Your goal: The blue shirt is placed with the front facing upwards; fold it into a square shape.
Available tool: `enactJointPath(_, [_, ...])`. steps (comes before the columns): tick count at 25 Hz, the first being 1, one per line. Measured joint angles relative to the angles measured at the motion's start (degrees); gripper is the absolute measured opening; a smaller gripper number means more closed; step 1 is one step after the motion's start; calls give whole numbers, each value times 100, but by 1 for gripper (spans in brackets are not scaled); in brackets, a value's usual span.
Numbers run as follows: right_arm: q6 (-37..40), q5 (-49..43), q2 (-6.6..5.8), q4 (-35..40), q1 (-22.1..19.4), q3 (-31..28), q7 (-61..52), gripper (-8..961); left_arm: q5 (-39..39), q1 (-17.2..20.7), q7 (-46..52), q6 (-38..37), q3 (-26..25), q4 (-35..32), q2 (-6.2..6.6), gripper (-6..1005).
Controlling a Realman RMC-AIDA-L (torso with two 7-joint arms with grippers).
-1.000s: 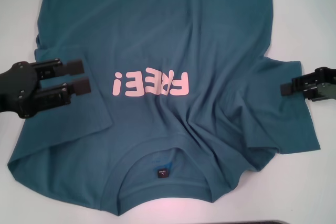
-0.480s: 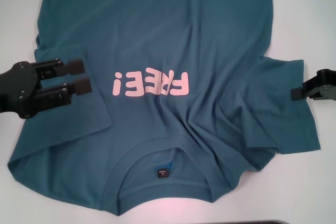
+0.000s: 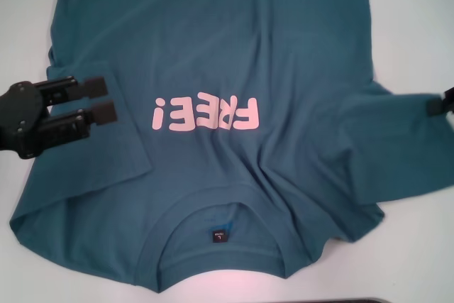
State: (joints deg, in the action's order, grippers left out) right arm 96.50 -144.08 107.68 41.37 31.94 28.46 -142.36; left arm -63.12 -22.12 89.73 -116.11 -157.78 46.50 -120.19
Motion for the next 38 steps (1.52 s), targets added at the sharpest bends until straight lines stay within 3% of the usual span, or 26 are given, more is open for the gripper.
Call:
enactJointPath(6, [138,15,2,398,70,-176,-145,10,-338,142,0,-23,8,41,-7,599])
enactJointPath(18, [58,527,6,432,177,-284,-204,10,-556,208,9,-34,2,54,5,599])
enactJointPath(21, [204,551,61,407,229,-256,-196,11,-616,217,9,-17,0,53,5,599])
enactJointPath(28, [538,574,330,429,405,-166,-150,11,-865,266,9,26,-305,57,39,599])
enactJointPath(38, [316,860,499,38,803,35,-129,11,-896,301,9,41,-514,61,20,599])
